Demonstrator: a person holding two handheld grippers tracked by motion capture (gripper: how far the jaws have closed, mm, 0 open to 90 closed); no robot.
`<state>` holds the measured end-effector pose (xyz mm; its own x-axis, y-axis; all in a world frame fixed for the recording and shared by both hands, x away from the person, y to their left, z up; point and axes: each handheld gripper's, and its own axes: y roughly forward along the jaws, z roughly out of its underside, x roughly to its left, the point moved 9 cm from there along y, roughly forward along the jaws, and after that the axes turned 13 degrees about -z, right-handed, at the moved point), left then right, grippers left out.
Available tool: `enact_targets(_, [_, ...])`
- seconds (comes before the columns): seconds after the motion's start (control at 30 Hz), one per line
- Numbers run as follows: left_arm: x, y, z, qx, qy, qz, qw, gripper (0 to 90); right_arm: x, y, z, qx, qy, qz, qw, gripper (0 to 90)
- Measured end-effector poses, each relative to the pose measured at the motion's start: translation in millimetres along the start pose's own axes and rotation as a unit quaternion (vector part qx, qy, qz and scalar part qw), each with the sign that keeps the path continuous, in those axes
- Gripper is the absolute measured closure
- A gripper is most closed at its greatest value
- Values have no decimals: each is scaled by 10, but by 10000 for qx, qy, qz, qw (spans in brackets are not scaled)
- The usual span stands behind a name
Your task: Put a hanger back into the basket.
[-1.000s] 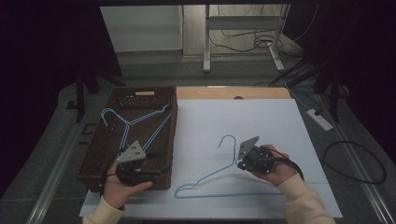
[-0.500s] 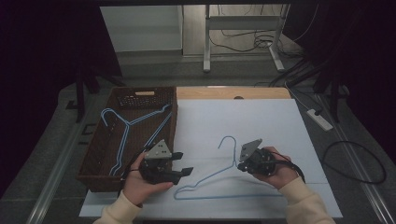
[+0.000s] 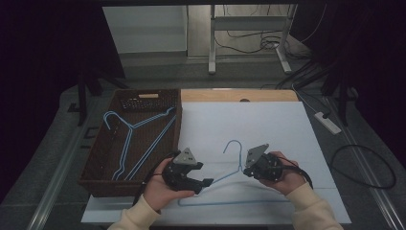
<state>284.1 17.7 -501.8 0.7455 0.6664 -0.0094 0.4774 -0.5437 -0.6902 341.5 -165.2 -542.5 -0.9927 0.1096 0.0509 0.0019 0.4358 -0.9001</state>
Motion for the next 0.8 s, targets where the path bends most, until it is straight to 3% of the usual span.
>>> enact_targets(0.6, [-182, 458, 47, 635, 155, 104, 9978, 338, 17, -3, 3, -18, 0, -14, 10000, 877])
enact_targets(0.8, [-188, 625, 82, 800, 171, 26, 9966, 345, 25, -7, 2, -39, -10, -20, 10000, 877])
